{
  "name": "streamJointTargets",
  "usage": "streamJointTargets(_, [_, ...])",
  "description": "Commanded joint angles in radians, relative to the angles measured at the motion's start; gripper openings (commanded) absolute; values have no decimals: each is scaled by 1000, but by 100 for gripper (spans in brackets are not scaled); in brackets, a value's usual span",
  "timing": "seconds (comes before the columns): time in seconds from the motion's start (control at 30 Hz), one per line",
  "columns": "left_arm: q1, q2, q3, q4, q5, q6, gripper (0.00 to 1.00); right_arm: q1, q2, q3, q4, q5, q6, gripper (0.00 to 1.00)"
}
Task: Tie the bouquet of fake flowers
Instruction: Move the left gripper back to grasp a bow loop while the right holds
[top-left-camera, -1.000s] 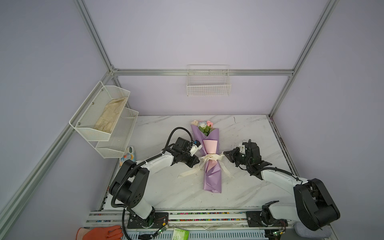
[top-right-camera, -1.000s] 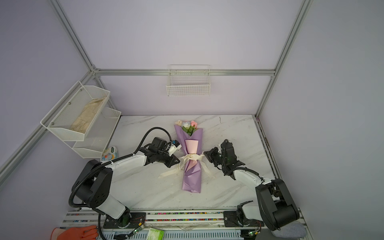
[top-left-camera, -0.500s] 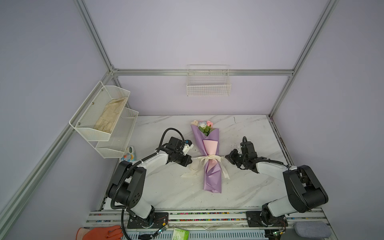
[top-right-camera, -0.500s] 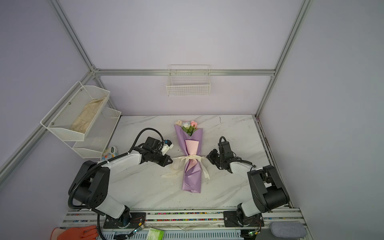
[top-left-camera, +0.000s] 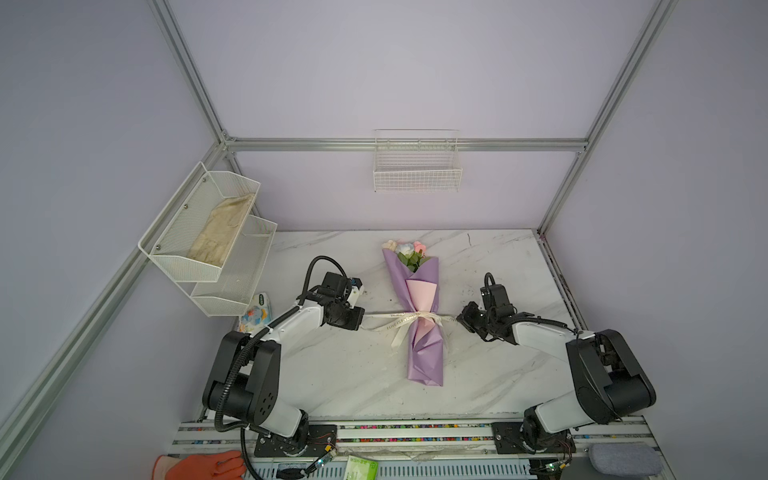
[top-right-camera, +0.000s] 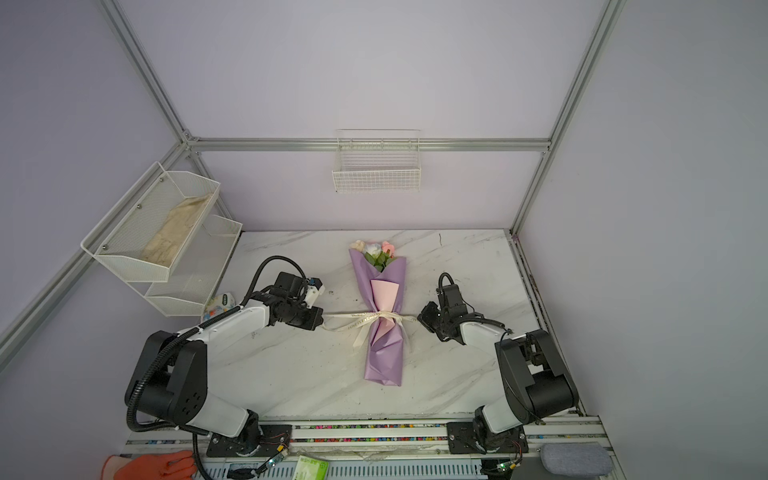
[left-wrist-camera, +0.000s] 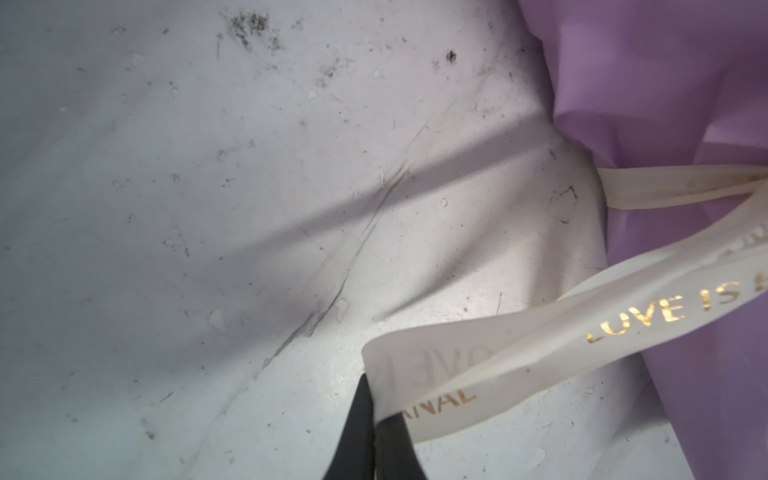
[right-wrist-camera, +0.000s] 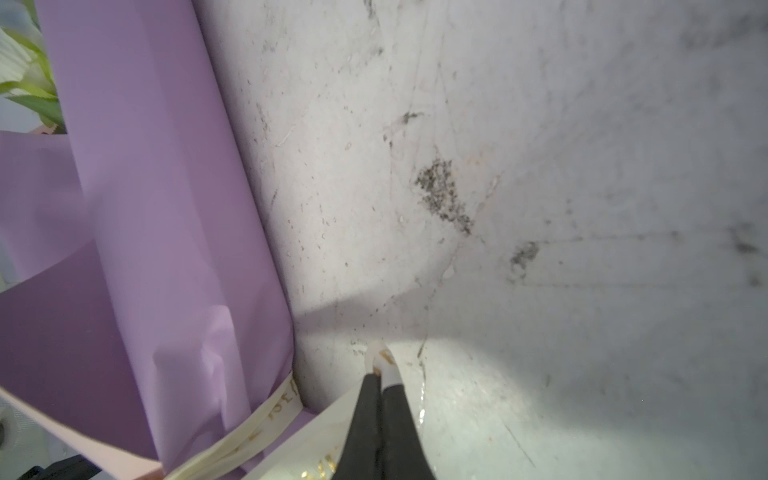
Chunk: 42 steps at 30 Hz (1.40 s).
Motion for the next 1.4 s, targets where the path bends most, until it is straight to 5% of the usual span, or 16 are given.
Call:
streamJointTargets(0.0, [11, -10, -7, -47, -78, -11, 0, -10, 26, 26, -71, 54, -76, 0])
streamJointTargets(0.37, [6, 20, 10, -59, -152, 26, 0, -2, -20, 100, -152, 130, -309, 0])
streamJointTargets(0.53, [-1, 1, 38, -10, 29, 37, 0, 1, -27, 117, -83, -67, -281, 0])
streamJointTargets(0.63, [-10, -39, 31, 13, 5, 62, 0, 22, -70, 142, -114, 3, -289, 0])
streamJointTargets(0.7, [-10, -40, 47, -11, -13, 61, 41, 23, -82, 159, -125, -19, -305, 0])
streamJointTargets(0.77, [-12, -48, 60, -25, -19, 47, 51, 22, -81, 167, -109, -69, -294, 0])
streamJointTargets(0.9, [-68, -162, 29, 55, -58, 72, 54, 24, -62, 186, -112, -105, -279, 0])
streamJointTargets(1.03, [-184, -214, 16, 157, 49, 138, 53, 25, -67, 192, -123, -91, -275, 0])
streamJointTargets(1.13, [-274, -159, 58, 166, 99, 187, 55, 25, -60, 199, -134, -90, -269, 0])
streamJointTargets(1.37, [-363, 29, 184, 144, 9, 221, 57, 24, -63, 195, -129, -101, -259, 0])
